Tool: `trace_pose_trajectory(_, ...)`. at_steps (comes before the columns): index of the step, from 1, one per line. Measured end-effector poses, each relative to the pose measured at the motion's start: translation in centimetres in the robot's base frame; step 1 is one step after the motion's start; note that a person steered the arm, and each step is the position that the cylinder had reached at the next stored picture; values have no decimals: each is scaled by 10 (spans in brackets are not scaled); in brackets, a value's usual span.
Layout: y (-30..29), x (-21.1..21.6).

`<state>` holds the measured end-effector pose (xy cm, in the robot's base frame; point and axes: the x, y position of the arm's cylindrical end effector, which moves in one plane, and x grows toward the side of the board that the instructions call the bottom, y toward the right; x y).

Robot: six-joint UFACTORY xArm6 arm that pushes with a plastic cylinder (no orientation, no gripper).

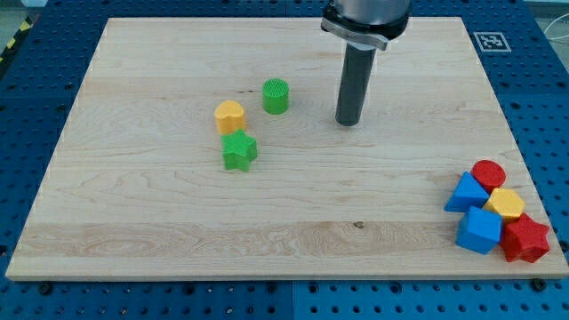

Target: Slide the green circle closer to the yellow heart

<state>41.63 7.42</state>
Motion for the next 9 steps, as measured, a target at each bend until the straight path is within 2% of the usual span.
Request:
trace_pose_trajectory(3, -24, -37)
trace_pose_trajectory(9, -111, -32)
